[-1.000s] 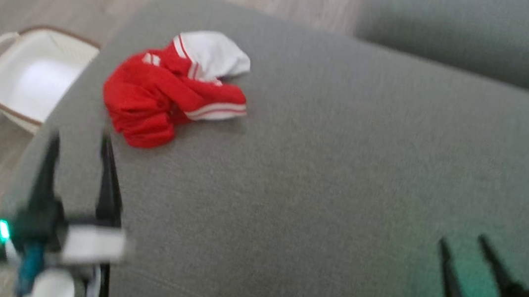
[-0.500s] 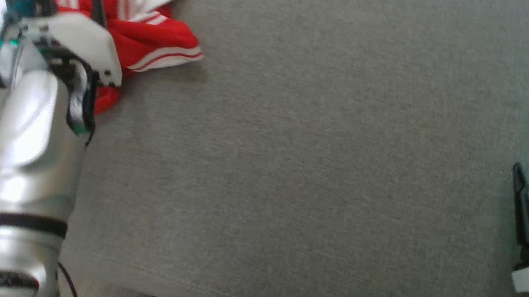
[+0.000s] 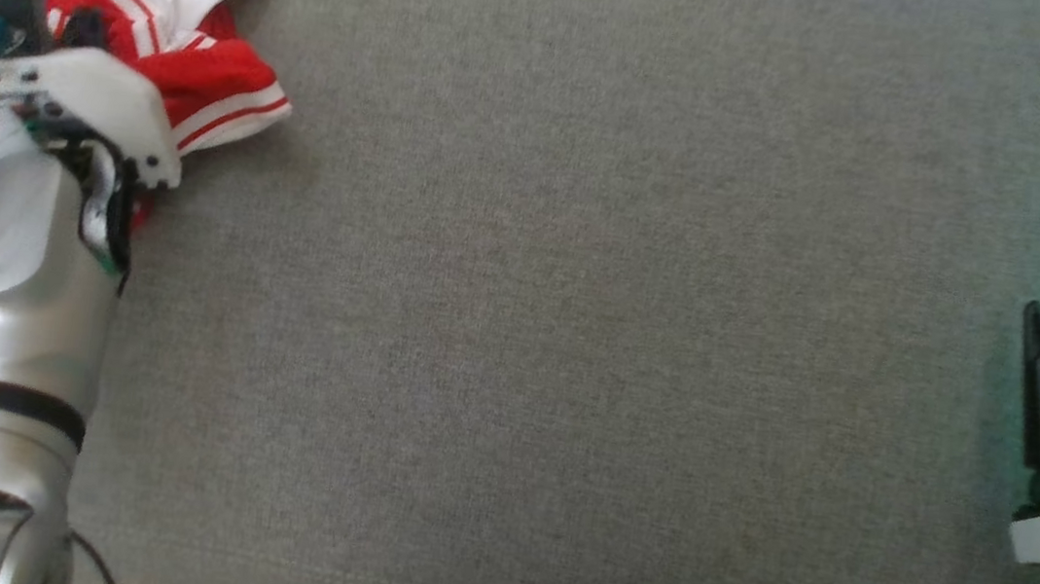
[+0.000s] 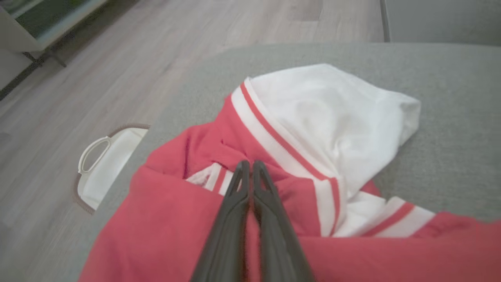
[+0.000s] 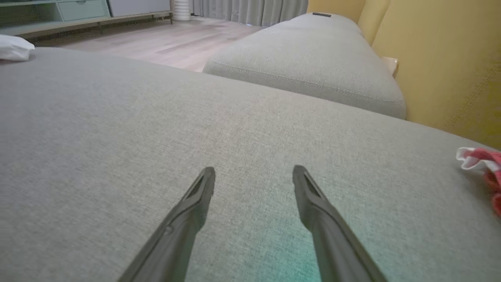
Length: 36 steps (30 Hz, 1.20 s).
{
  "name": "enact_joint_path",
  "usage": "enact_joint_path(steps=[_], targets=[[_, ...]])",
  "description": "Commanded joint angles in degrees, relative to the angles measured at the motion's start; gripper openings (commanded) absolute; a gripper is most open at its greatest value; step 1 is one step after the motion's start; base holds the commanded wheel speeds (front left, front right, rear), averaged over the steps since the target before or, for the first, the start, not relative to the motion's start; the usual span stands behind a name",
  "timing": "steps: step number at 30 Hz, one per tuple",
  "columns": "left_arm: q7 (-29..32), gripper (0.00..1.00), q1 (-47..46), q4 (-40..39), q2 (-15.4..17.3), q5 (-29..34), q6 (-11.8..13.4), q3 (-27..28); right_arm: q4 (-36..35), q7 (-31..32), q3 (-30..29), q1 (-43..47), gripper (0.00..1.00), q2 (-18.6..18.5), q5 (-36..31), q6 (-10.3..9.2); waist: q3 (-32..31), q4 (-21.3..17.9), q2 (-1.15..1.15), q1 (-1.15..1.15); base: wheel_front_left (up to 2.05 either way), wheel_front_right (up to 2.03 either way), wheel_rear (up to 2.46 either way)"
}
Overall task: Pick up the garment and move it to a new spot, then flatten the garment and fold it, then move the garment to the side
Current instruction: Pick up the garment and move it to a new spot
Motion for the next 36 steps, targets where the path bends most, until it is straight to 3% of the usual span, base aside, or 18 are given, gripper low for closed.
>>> enact_joint_path(steps=[1, 9, 15, 25, 31, 36], targets=[[-2.9, 0.0, 0.0, -0.6, 4.2, -0.4, -0.4, 1.5, -0.9, -0.6, 1.4, 0.6, 1.0, 0.2, 0.0, -0.04, -3.5, -1.0, 0.0, -0.01, 0.0, 0.0, 0.0], [-8.4, 0.0, -0.2, -3.6, 4.3, -4.1, -8.4, 2.3, 1.7, -0.6, 3.5, 0.3, 1.0, 6.7, -1.1, -0.04, -14.2, -5.1, 0.0, -0.01, 0.0, 0.0, 0.0], [-8.5, 0.0, 0.4, -9.7, 4.1, -4.7, -12.0, -0.1, 2.5, -0.6, 4.3, 1.4, 1.0, 10.3, -2.7, -0.04, -21.2, -10.6, 0.0, -0.01, 0.0, 0.0, 0.0], [-2.4, 0.0, 1.9, -23.2, 0.5, -8.5, -13.4, -6.0, 2.0, -0.6, 5.4, 2.5, 1.0, 13.8, -4.5, -0.04, -25.9, -20.5, 0.0, -0.01, 0.0, 0.0, 0.0], [1.7, 0.0, 2.3, -31.6, -3.0, -12.4, -13.4, -10.3, 1.3, -0.6, 6.4, 1.2, 1.0, 14.9, -4.7, -0.04, -25.3, -25.9, 0.0, -0.01, 0.0, 0.0, 0.0], [4.4, 0.0, 2.4, -33.6, -5.0, -15.0, -13.5, -15.5, 1.1, -0.6, 7.9, -0.2, 1.0, 15.9, -4.4, -0.04, -23.1, -28.4, 0.0, -0.01, 0.0, 0.0, 0.0]])
